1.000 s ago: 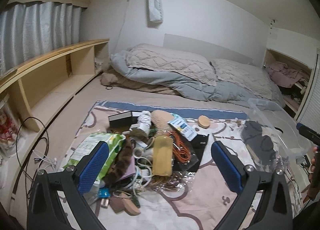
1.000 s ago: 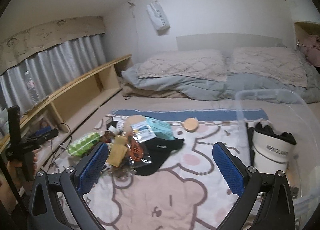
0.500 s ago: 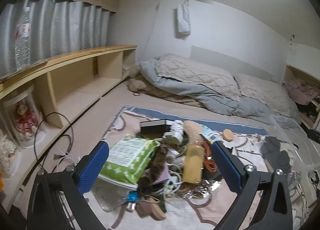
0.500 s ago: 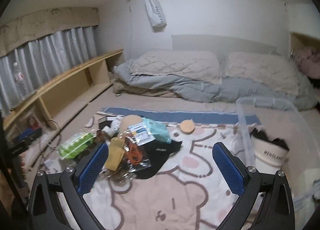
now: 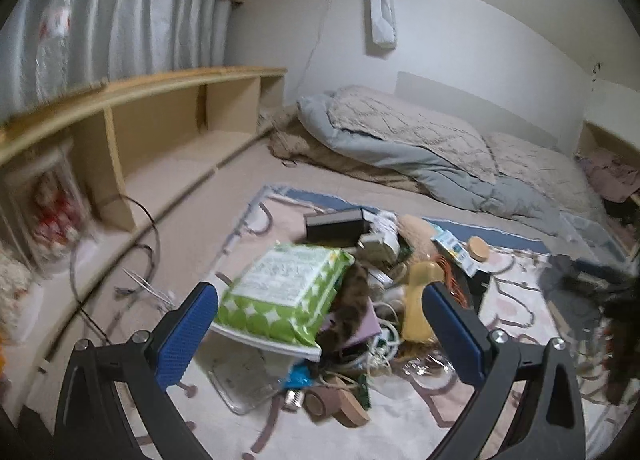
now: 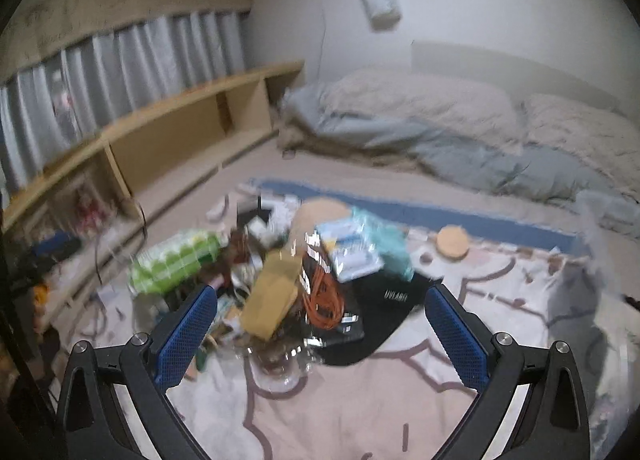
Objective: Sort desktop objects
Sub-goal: 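Withdraw both open grippers from the clear box toward the cluttered pile, then lower both grippers toward the pile, reaching for the bandage roll and bagged cord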
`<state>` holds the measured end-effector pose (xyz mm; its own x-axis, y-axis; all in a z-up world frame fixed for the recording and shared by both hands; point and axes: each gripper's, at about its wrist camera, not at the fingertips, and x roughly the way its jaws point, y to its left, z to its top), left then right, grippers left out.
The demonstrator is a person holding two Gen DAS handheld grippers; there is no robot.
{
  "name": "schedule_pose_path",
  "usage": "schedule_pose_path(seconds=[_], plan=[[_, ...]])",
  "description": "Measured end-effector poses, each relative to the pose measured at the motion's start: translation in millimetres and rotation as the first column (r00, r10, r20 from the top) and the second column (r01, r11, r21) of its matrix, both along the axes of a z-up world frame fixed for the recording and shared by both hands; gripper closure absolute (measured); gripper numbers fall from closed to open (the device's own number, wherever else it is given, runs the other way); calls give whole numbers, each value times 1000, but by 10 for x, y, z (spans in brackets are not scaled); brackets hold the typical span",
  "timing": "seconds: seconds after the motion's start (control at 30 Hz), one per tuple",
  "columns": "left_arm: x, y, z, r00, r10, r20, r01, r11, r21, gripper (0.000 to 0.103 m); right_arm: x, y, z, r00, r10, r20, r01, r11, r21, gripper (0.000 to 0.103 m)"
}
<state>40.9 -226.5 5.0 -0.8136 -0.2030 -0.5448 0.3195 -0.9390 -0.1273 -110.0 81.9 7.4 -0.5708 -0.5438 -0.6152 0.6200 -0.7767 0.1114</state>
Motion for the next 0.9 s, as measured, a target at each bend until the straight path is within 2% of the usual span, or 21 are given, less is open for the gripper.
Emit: schedule_pose_path(seconds=[0.1,0.27,0.43,0.6,0.63,0.67,0.7,0.77,0.9], plan=[[-27,-78,-119,999,-15,30,14,999,30,0,-87,-153,-254,997,25,68,-30,997,71,0],[-32,-243,-343,997,-3,79,0,1000,31,0,-205,-255,-609,977,28,211,-60,987,150,0],[-33,-364,-602,989,-14,148,10,1000,24,0,-279,-208,-882,948,17,319,-61,990,129,0],[-37,-240,-795,970,-124,210,120,992,29,0,-389,-225,-1149,885,-26,464,-5,998,66,1],[-37,-190,-824,965,-148,217,146,989,25,0,-407,-240,-1199,872,-26,490,0,999,52,5],[-41,-136,-857,959,-175,223,174,984,22,0,-428,-255,-1244,856,-25,516,7,999,37,17],[-41,-88,-887,953,-199,229,199,980,23,0,-464,-276,-1319,829,-32,558,25,999,20,25],[-48,13,-983,932,-257,256,257,966,32,0,-515,-296,-1444,783,-50,620,63,998,1,28],[-71,174,-1212,887,-326,326,332,942,39,0,-551,-352,-1594,740,-47,671,77,997,-14,31]])
